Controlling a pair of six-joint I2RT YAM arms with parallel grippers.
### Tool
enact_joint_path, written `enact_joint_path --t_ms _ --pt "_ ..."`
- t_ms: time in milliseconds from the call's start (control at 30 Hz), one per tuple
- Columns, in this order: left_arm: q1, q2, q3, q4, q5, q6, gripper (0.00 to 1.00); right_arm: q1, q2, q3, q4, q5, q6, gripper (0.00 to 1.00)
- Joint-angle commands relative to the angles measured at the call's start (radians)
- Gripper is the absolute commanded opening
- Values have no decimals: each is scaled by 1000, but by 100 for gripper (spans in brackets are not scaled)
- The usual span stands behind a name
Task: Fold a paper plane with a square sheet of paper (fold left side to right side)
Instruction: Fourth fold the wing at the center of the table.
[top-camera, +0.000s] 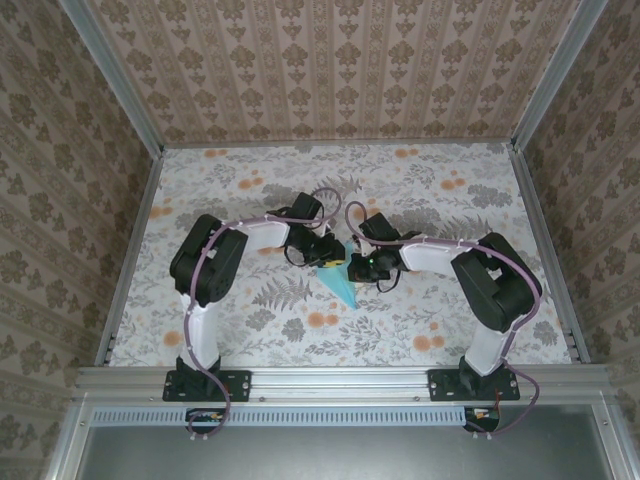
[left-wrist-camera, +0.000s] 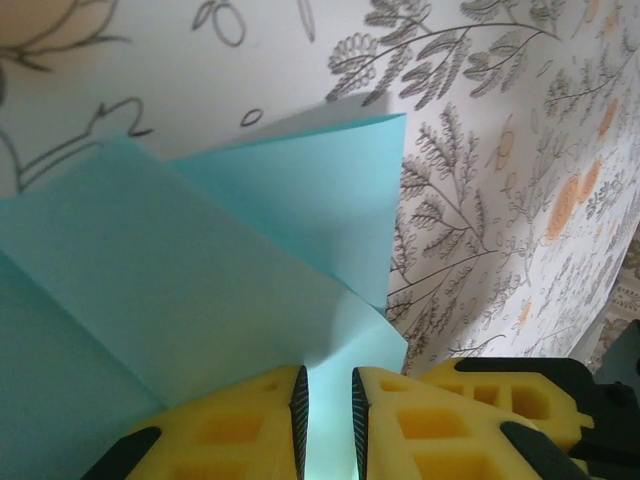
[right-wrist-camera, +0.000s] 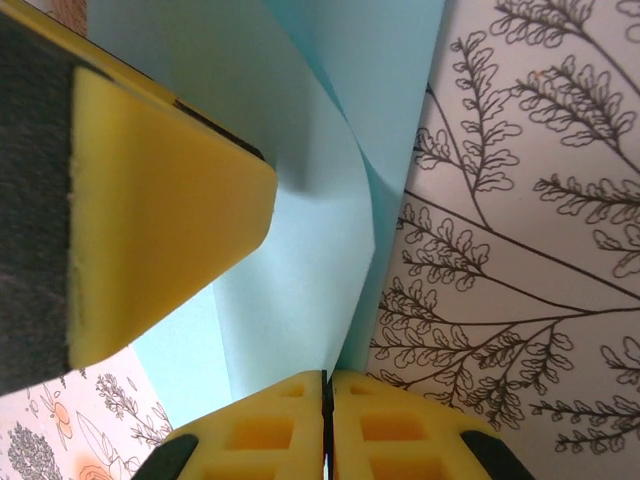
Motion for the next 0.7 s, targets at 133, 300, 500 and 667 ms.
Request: enact_joint_path --t_ms 133,300,500,667 --pt "5 32 -36 -36 -53 27 22 22 57 -12 -83 22 -19 10" --pt "5 34 -53 -37 -65 28 21 20 41 -6 -76 15 -11 12" --pt "5 35 -79 -28 -74 24 21 11 -34 8 -76 22 4 21" --pt "3 33 -89 -16 -75 19 21 -5 -146 10 -107 41 5 34"
